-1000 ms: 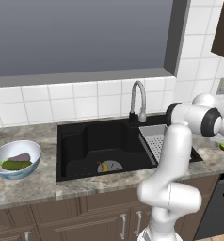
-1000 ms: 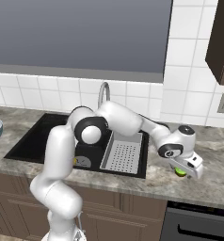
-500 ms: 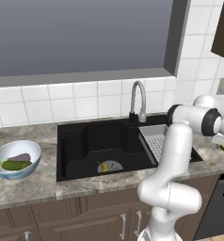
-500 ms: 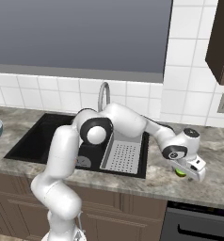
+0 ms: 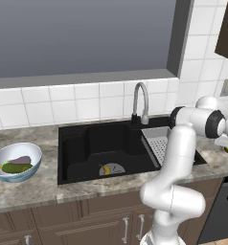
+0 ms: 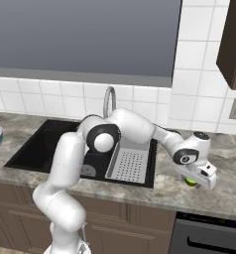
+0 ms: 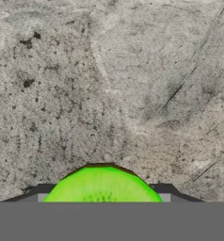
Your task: There is a mixed pile of frozen fruits and vegetables on the counter. Locate all the frozen vegetables and place the items in a bowl on the counter. Take all the frozen fruits and defrost them in a running sink.
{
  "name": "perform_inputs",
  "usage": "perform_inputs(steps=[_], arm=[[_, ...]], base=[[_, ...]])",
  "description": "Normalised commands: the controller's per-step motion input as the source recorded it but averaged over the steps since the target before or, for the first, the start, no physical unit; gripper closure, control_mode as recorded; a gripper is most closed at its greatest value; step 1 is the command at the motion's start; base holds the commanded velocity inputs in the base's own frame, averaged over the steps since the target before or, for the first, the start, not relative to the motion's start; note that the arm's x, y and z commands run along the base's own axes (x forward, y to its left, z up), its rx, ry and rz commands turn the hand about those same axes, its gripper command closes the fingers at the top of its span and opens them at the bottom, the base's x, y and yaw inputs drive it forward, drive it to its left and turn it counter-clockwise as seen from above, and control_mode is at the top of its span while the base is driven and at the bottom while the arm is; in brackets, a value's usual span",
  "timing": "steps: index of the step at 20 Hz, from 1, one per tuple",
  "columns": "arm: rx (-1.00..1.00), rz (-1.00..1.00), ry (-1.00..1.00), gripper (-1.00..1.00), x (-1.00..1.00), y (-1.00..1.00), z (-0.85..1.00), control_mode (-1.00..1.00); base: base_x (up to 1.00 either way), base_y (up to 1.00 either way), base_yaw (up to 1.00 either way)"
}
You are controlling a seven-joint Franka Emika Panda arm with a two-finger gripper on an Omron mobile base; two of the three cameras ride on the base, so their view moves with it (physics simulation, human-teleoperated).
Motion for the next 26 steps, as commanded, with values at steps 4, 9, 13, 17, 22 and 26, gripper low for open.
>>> perform_inputs(steps=[4,9,13,17,22,26], arm=[[0.0,0.0,0.01,1.0,0.0,0.06,-0.13,-1.0],[0.0,0.0,-0.01,1.0,0.0,0.27,0.0,-1.0],[-0.03,0.01,-0.02,1.0,-0.03,0.47,0.16,-1.0],[-0.03,0.02,-0.01,1.0,-0.14,0.48,0.33,-1.0],[-0.05,0.03,0.0,1.0,-0.28,0.5,0.41,-1.0],[-0.05,0.05,0.0,1.0,-0.37,0.6,0.38,-1.0]], base=[[0.0,0.0,0.0],[0.0,0.0,0.0],[0.0,0.0,0.0],[0.0,0.0,0.0],[0.0,0.0,0.0],[0.0,0.0,0.0]])
